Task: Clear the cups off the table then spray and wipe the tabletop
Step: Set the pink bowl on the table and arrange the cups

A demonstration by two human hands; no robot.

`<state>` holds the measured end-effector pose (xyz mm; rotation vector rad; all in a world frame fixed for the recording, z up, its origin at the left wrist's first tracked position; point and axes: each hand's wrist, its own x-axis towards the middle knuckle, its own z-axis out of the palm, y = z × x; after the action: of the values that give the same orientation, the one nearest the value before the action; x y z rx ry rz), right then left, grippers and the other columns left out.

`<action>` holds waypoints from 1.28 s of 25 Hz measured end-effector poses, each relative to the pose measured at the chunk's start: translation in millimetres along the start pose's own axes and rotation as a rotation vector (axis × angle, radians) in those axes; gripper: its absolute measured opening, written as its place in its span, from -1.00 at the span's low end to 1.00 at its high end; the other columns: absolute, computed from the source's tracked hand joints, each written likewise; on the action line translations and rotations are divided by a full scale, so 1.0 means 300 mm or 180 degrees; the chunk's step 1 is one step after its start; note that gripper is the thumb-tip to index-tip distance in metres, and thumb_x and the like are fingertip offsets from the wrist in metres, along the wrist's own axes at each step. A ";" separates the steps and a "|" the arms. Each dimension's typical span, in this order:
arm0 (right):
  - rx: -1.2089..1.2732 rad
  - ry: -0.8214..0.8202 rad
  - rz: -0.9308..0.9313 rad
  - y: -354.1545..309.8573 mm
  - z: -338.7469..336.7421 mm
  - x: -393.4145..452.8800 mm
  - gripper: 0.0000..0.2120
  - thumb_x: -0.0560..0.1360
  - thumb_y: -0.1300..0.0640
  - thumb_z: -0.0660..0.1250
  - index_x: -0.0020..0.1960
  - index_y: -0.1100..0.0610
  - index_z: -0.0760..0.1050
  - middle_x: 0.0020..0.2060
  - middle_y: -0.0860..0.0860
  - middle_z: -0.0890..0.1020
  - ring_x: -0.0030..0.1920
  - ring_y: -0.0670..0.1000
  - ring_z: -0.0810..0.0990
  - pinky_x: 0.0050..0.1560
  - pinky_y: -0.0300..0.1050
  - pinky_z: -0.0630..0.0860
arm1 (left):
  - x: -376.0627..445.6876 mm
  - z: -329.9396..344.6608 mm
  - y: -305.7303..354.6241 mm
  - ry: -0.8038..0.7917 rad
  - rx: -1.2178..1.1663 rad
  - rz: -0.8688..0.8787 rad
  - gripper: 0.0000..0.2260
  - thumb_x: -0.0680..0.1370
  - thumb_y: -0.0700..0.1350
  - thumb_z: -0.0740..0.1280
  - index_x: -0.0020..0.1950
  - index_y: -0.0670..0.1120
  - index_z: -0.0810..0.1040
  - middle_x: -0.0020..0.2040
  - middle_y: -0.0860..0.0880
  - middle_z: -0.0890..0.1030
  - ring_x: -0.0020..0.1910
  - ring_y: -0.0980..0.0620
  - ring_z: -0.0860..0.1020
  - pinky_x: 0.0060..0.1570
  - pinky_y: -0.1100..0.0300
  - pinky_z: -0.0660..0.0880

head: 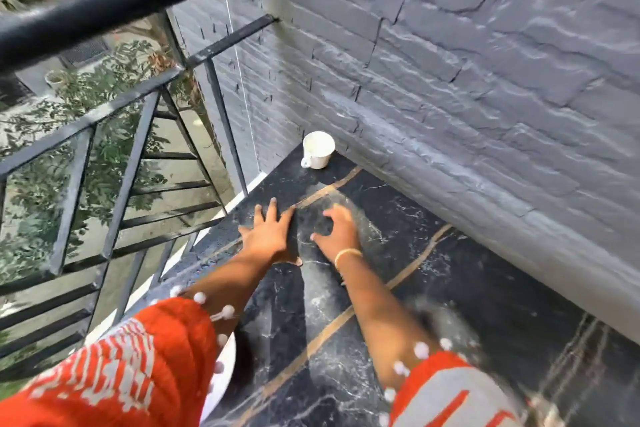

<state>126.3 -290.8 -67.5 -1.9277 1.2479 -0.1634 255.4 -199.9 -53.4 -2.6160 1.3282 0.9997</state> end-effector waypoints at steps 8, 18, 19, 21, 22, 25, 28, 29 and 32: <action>-0.0822 -0.0441 -0.0227 0.137 -0.008 -0.583 -0.65 0.45 0.21 0.33 0.24 0.14 0.47 0.29 0.12 0.47 0.31 0.18 0.46 0.28 0.02 0.43 | -0.415 0.254 0.123 0.0412 -0.0578 0.0007 -0.62 0.48 0.00 0.33 0.30 0.04 0.47 0.30 -0.12 0.32 0.37 -0.15 0.35 0.31 -0.16 0.37; -0.0021 -0.0624 -0.0162 0.138 0.174 -1.084 -0.71 0.31 0.24 0.37 0.02 0.26 0.61 -0.03 0.23 0.65 0.06 0.20 0.61 0.11 0.01 0.52 | -1.024 0.466 -0.060 0.1136 -0.1202 0.0053 -0.56 0.33 -0.02 0.16 0.10 -0.11 0.63 0.11 -0.21 0.59 0.17 -0.20 0.54 0.16 0.02 0.47; 0.0282 -0.0634 0.0031 0.133 0.216 -1.109 -0.77 0.27 0.22 0.37 -0.08 0.20 0.60 -0.17 0.20 0.64 -0.07 0.19 0.61 -0.02 0.01 0.54 | -1.069 0.489 -0.107 0.1161 -0.1334 -0.0057 -0.56 0.31 -0.05 0.13 0.05 -0.11 0.65 0.07 -0.21 0.61 0.13 -0.19 0.56 0.14 0.03 0.49; 0.0477 -0.0841 0.0283 0.119 0.324 -1.156 -0.84 0.34 0.30 0.35 -0.24 0.06 0.48 -0.36 0.11 0.55 -0.33 0.12 0.55 -0.26 -0.04 0.51 | -1.170 0.544 -0.233 0.1231 -0.1451 -0.0398 -0.62 0.32 -0.06 0.15 0.00 -0.07 0.65 0.07 -0.16 0.63 0.12 -0.17 0.57 0.14 0.02 0.51; 0.0539 -0.1024 0.0288 0.100 0.373 -1.190 -0.78 0.37 0.34 0.34 -0.27 0.03 0.46 -0.36 0.12 0.55 -0.37 0.12 0.54 -0.29 -0.05 0.52 | -1.215 0.582 -0.303 0.1275 -0.1507 -0.0541 -0.67 0.35 -0.09 0.18 -0.01 -0.05 0.65 0.08 -0.15 0.63 0.12 -0.16 0.57 0.14 0.02 0.51; 0.0422 -0.1465 0.0337 0.037 0.523 -1.294 -0.91 0.21 0.17 0.30 -0.31 -0.01 0.50 -0.20 0.12 0.66 -0.15 0.19 0.67 -0.05 0.11 0.64 | -1.328 0.694 -0.490 0.1523 -0.1714 -0.0945 -0.76 0.43 -0.22 0.25 -0.02 -0.08 0.67 0.05 -0.14 0.65 0.10 -0.17 0.58 0.14 0.08 0.50; 0.0216 -0.1627 0.0289 -0.002 0.655 -1.422 -0.86 0.28 0.24 0.28 -0.34 0.01 0.52 -0.30 0.02 0.66 -0.18 0.14 0.69 -0.01 0.10 0.64 | -1.455 0.791 -0.667 0.1699 -0.1740 -0.1211 -0.75 0.44 -0.19 0.23 -0.05 -0.10 0.70 -0.04 -0.17 0.65 0.00 -0.21 0.61 0.00 0.06 0.50; 0.0133 -0.1707 0.0269 -0.023 0.698 -1.467 -0.82 0.33 0.28 0.29 -0.33 0.02 0.53 -0.33 0.02 0.66 -0.20 0.13 0.69 0.00 0.10 0.64 | -1.503 0.820 -0.725 0.1718 -0.1764 -0.1344 -0.76 0.44 -0.20 0.24 -0.06 -0.09 0.70 -0.05 -0.18 0.63 -0.01 -0.23 0.61 -0.02 0.04 0.51; -0.0168 -0.1890 0.0203 -0.057 0.830 -1.571 -0.87 0.36 0.24 0.32 -0.20 0.04 0.59 -0.15 0.06 0.71 -0.08 0.13 0.68 0.08 -0.02 0.61 | -1.634 0.920 -0.890 0.1781 -0.1725 -0.1881 -0.80 0.43 -0.22 0.33 -0.04 -0.07 0.71 0.01 -0.17 0.61 0.01 -0.23 0.60 0.00 0.00 0.53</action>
<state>27.2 233.2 -76.6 -1.7880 0.9112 0.4497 98.4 402.6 -60.4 -3.5369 0.2232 0.6031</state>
